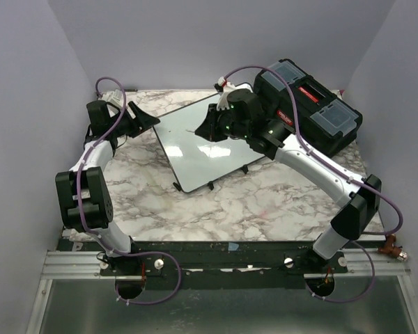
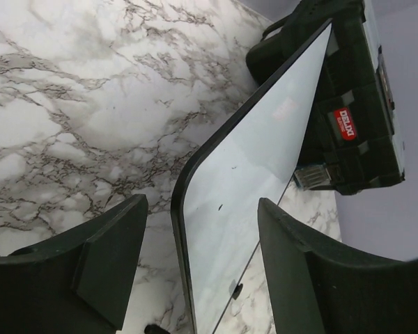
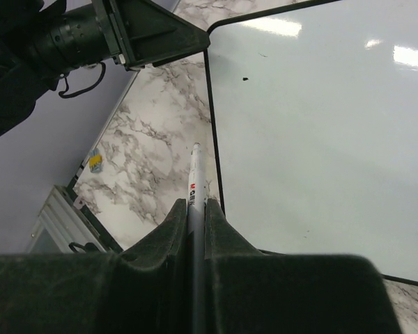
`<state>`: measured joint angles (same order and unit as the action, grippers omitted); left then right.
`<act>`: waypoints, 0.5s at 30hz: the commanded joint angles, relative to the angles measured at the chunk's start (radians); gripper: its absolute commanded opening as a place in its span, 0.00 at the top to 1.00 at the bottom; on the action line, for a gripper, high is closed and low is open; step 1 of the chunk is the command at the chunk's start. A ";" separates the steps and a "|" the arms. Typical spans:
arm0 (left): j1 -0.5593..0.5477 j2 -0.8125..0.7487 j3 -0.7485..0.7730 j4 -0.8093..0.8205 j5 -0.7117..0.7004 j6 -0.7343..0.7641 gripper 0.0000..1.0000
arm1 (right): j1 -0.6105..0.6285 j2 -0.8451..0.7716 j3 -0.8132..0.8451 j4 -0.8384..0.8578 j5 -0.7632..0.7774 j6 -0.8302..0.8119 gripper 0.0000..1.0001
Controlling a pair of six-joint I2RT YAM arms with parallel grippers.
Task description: Write a sentence on the whiteboard
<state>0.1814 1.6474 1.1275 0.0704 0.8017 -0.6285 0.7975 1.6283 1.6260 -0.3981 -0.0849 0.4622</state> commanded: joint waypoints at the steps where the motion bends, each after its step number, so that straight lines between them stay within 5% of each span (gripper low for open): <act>1: 0.001 0.034 -0.048 0.205 0.064 -0.094 0.35 | 0.005 0.064 0.080 -0.039 -0.044 -0.002 0.99; 15: 0.001 0.081 -0.097 0.374 0.113 -0.190 0.46 | 0.006 0.213 0.227 -0.116 -0.027 0.009 0.99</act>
<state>0.1814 1.7153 1.0485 0.3485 0.8722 -0.7826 0.7975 1.8099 1.8042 -0.4690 -0.1028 0.4637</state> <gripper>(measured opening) 0.561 0.114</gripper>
